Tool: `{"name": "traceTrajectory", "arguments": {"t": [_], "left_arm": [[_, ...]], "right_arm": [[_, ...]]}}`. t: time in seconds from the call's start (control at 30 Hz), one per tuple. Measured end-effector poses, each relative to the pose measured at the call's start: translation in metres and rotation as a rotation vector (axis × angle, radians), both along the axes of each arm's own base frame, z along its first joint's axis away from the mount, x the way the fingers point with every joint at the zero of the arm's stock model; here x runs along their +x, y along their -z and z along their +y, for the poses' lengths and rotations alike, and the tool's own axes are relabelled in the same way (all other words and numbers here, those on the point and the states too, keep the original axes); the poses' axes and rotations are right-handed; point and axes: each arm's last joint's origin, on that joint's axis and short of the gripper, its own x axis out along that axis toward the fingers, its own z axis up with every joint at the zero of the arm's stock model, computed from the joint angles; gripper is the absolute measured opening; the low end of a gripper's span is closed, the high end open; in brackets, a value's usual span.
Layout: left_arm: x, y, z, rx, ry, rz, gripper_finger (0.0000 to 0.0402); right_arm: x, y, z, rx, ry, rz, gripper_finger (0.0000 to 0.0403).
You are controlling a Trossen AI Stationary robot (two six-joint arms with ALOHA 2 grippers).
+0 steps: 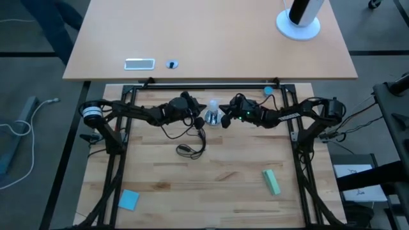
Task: Screw lightbulb
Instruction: Insert the lightbulb into the lamp
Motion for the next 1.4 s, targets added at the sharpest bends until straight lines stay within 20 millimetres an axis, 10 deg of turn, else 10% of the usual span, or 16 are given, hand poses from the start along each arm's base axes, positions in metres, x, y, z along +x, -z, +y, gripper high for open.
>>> {"name": "traceTrajectory", "arguments": {"t": [1.4], "left_arm": [[-0.003,0.000,0.001,-0.038,0.059,0.024,0.0001]], "right_arm": [[0.011,-0.006,0.008,-0.050,0.014,0.118,0.0000]]}}
